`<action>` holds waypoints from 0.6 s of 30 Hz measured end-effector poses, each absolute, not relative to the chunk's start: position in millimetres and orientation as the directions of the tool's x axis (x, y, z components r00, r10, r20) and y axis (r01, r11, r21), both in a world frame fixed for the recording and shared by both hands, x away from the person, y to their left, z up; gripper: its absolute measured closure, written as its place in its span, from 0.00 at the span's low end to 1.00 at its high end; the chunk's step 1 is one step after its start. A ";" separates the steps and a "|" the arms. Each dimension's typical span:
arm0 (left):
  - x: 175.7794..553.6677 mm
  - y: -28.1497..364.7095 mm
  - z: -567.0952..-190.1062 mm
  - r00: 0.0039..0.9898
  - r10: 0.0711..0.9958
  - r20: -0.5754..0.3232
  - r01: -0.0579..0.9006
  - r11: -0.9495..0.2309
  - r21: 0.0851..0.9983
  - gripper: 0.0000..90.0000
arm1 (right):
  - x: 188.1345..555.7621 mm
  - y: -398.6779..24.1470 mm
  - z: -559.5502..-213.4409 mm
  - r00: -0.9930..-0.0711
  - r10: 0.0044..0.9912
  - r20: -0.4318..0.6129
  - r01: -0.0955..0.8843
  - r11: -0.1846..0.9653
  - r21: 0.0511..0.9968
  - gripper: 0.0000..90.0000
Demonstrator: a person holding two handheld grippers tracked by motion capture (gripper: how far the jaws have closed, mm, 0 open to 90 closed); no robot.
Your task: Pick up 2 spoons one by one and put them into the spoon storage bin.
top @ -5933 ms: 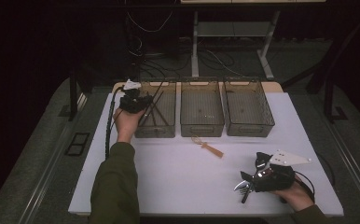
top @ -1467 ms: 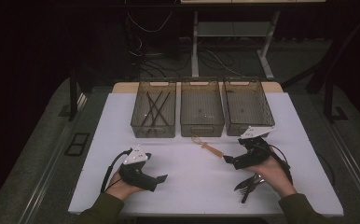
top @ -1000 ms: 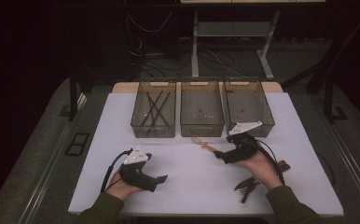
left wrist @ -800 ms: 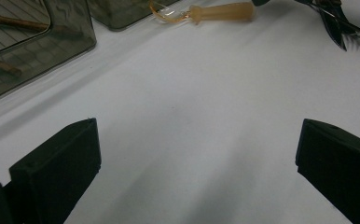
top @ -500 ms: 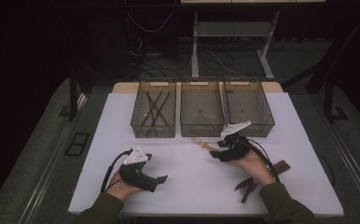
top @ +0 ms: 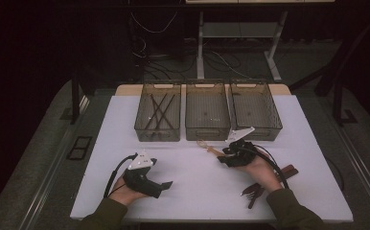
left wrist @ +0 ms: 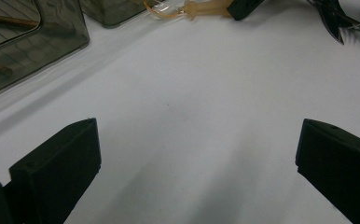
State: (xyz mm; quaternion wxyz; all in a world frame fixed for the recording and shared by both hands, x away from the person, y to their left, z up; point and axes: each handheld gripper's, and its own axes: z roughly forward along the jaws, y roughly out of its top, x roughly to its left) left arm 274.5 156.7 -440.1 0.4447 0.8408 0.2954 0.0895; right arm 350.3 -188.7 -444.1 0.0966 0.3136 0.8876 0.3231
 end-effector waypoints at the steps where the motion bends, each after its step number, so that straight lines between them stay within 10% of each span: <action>1: 274.5 156.7 -440.2 0.810 0.576 -0.112 0.417 -0.430 0.801 0.00 | 349.9 -188.5 -443.9 -0.786 0.618 0.031 0.494 0.596 0.633 0.68; 18: 274.4 156.3 -440.3 0.811 0.574 -0.111 0.417 -0.435 0.798 0.00 | 347.7 -190.7 -445.7 -0.794 0.607 0.029 0.477 0.593 0.649 0.82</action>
